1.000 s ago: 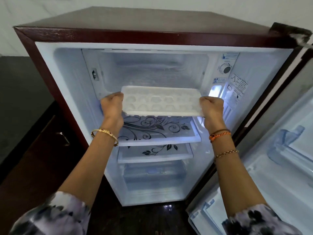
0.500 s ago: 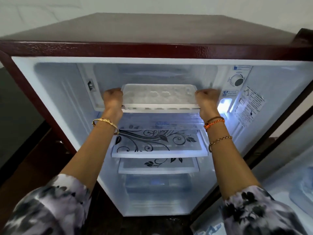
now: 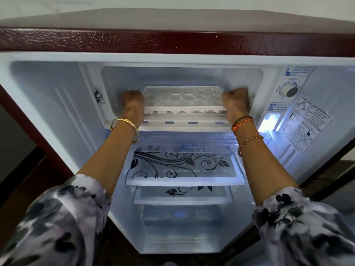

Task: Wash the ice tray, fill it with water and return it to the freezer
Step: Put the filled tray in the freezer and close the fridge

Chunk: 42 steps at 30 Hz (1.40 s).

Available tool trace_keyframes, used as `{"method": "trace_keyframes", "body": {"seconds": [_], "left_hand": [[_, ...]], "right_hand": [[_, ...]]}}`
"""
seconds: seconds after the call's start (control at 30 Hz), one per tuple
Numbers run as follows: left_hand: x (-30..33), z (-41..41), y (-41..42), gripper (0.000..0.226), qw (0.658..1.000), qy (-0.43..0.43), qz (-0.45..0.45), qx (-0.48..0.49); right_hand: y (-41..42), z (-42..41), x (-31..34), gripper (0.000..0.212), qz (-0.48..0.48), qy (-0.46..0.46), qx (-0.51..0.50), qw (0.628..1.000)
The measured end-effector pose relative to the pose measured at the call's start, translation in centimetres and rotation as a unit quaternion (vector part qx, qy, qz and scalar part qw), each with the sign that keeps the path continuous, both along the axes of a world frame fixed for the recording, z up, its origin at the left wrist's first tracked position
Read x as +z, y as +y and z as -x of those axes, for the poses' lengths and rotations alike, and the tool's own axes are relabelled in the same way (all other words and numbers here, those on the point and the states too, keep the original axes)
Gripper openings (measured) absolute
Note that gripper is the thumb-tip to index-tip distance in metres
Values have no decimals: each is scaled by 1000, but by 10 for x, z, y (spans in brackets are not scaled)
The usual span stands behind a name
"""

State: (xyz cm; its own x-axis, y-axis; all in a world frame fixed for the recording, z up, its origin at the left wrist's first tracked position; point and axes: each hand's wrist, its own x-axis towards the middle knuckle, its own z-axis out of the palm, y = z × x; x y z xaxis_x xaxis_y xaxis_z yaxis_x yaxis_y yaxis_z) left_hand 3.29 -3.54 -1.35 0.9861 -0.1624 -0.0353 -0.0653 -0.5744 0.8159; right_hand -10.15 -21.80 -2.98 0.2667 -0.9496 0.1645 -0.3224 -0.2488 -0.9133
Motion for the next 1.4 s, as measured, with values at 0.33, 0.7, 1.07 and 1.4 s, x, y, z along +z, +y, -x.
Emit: {"method": "trace_keyframes", "body": {"seconds": [0.33,0.7,1.07,1.4], "left_hand": [[5,-28,-7,27,855,-233,-444,-133],[1,-53,-21,32,806,-240,-520,-148],[-2,-70,-28,30,908,-193,-352,-118],[-11,-69,-34,39,997,-51,26,-49]], "right_hand": [[-8,-24,10,19,-2,-31,-13,999],[-17,-45,11,23,-11,4,15,1000],[-24,-62,8,25,-10,-3,22,1000],[-29,-56,8,26,1,50,34,998]]}}
